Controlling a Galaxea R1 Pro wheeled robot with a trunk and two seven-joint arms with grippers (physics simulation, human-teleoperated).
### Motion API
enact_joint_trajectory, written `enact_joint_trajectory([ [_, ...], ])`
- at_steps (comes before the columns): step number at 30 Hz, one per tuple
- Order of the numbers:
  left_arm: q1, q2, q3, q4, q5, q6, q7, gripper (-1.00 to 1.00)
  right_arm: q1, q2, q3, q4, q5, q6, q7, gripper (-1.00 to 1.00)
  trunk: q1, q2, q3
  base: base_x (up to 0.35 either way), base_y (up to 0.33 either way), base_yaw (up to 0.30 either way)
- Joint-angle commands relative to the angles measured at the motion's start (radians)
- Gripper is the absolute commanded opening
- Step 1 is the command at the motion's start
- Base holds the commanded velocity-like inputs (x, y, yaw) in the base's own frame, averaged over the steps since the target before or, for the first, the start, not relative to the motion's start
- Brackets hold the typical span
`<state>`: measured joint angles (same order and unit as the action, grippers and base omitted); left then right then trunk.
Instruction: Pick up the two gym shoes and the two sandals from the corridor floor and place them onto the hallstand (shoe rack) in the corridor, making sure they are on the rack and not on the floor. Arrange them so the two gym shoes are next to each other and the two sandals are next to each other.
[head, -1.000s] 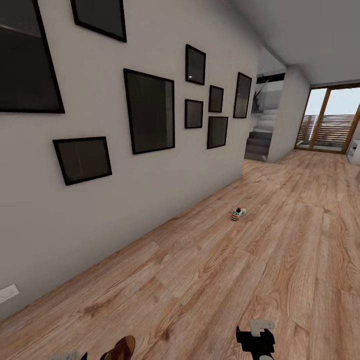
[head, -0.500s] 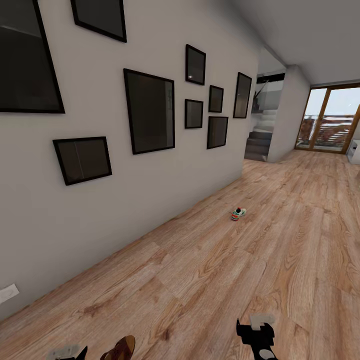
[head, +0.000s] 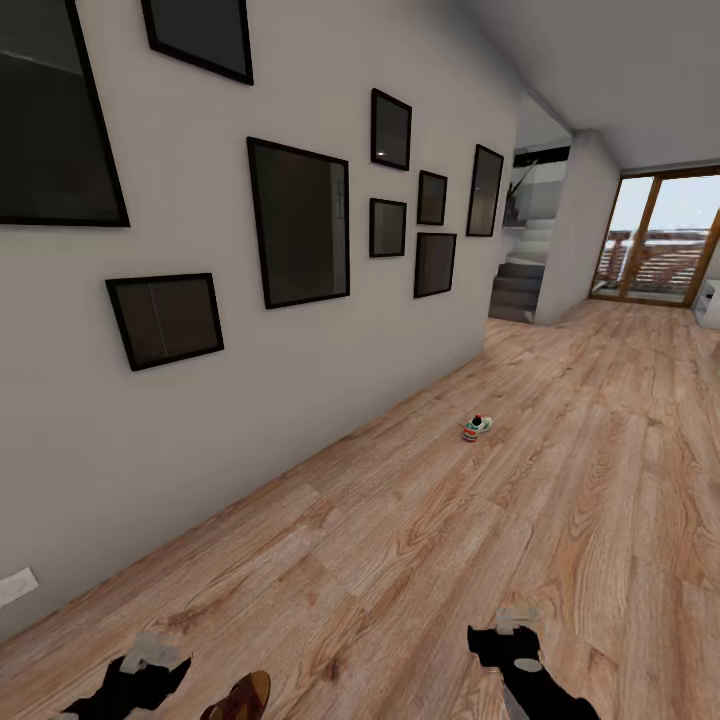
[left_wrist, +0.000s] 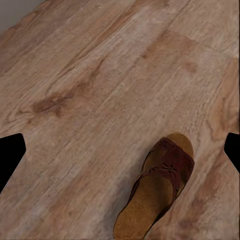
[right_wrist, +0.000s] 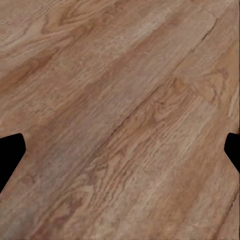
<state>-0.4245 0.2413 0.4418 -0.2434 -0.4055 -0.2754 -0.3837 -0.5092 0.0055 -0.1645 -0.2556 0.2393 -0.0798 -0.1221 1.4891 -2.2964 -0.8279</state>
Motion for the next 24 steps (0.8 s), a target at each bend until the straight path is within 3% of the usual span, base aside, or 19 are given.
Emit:
enact_joint_trajectory([
  [1,-0.019,0.000,0.010,0.000,-0.038,0.010,-0.006,1.00,-0.002,0.001,-0.006,-0.320,0.008,0.028,0.017,1.00,0.000,-0.001,-0.001,0.000,0.000,0.000],
  [6,-0.051,0.002,0.009,0.001,-0.116,0.045,-0.025,1.00,-0.003,0.000,-0.006,-0.401,0.008,0.114,0.077,1.00,0.000,-0.001,-0.001,0.000,0.000,0.000],
  [13,-0.069,0.002,0.008,0.001,-0.199,0.062,-0.113,1.00,-0.003,-0.001,-0.006,-0.457,0.008,0.156,0.104,1.00,0.000,-0.001,-0.001,0.000,0.000,0.000],
  [19,-0.063,0.003,0.006,0.001,-0.236,0.062,-0.180,1.00,-0.003,-0.001,-0.008,-0.480,0.010,0.169,0.109,1.00,0.000,-0.001,-0.001,0.000,0.000,0.000],
  [24,-0.059,0.003,0.006,0.001,-0.240,0.056,-0.186,1.00,-0.003,-0.002,-0.006,-0.497,0.011,0.170,0.109,1.00,0.000,-0.001,-0.001,0.000,0.000,0.000],
])
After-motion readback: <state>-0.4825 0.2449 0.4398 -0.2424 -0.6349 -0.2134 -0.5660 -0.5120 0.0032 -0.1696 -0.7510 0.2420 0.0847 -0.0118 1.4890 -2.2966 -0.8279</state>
